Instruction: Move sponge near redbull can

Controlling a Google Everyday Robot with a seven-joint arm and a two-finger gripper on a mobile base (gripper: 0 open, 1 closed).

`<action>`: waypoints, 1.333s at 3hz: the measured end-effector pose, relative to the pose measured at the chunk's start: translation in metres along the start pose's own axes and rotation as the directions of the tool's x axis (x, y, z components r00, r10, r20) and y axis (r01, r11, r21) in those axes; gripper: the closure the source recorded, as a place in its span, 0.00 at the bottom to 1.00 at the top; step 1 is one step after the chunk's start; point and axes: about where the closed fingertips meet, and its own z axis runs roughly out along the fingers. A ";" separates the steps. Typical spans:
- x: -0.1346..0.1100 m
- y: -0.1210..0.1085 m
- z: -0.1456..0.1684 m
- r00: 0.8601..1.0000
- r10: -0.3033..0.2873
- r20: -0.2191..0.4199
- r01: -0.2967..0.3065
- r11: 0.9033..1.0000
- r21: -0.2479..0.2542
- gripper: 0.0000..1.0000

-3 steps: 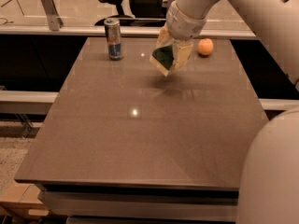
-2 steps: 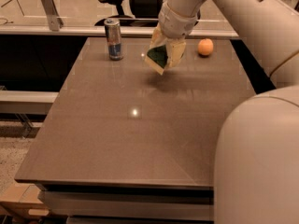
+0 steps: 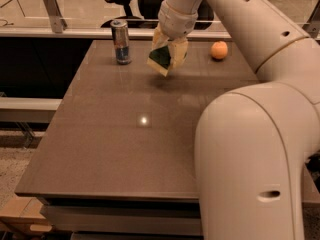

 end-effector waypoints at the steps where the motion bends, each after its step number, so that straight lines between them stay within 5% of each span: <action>1: -0.001 -0.015 0.007 1.000 -0.024 0.000 0.024 1.000 -0.001 1.00; 4: -0.004 -0.033 0.050 0.998 -0.053 0.031 0.055 0.997 -0.055 1.00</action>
Offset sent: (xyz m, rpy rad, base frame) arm 0.0190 0.0199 -0.0051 -0.0570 0.0581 0.0721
